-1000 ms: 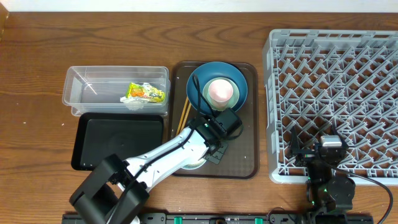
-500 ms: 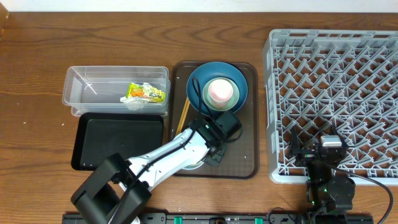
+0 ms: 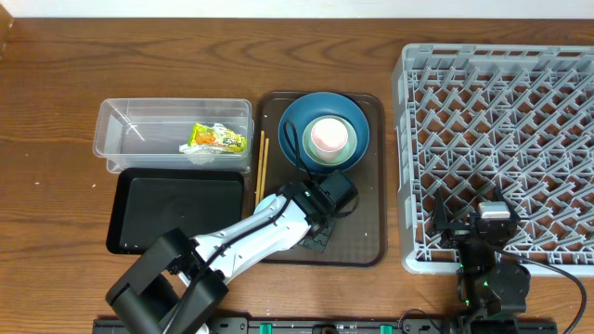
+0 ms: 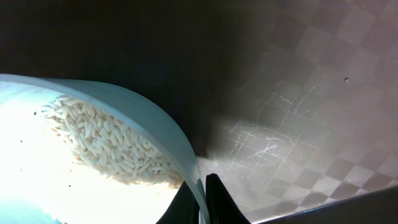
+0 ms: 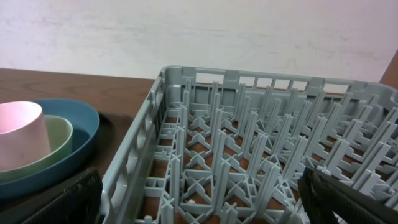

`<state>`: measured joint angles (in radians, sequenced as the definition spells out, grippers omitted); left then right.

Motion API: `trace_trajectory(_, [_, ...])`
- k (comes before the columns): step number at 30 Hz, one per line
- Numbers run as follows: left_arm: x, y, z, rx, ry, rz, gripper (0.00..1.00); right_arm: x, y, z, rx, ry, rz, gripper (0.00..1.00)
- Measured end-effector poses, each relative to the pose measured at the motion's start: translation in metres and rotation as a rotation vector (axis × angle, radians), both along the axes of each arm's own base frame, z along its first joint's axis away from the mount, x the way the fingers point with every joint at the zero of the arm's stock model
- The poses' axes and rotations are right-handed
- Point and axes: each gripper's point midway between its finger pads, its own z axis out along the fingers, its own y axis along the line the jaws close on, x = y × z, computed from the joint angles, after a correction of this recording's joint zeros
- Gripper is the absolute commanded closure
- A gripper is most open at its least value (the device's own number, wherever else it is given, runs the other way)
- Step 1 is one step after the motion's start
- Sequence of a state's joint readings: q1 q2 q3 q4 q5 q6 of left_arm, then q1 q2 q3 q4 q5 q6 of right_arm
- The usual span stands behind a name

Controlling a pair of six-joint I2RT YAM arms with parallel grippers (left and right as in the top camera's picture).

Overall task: Sort waste into correct bins and load items into the dishwasher rack
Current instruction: 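Grip the rice bowl rim and lift it toward the black tray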

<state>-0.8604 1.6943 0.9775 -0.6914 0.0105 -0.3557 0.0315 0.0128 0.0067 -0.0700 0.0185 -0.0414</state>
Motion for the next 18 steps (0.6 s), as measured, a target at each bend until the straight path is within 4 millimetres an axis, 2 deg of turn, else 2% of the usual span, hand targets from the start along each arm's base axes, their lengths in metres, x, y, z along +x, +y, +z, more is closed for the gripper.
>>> trace_trajectory(5, [0.0,0.001,0.002,0.004,-0.001,0.004,0.94,0.0,0.0,0.0,0.0,0.0,0.0,0.01])
trace_trajectory(9, [0.003,-0.002,0.017,-0.022,-0.025,0.007,0.94,0.0,0.0,0.0,0.0,0.0,0.0,0.01])
trace_trajectory(14, [0.01,-0.013,0.057,-0.135,-0.108,0.006,0.94,0.0,0.0,0.0,0.0,0.0,0.0,0.01])
trace_trajectory(18, [0.015,-0.009,0.091,-0.213,-0.18,0.025,0.94,0.0,0.0,0.0,0.0,0.0,0.0,0.01])
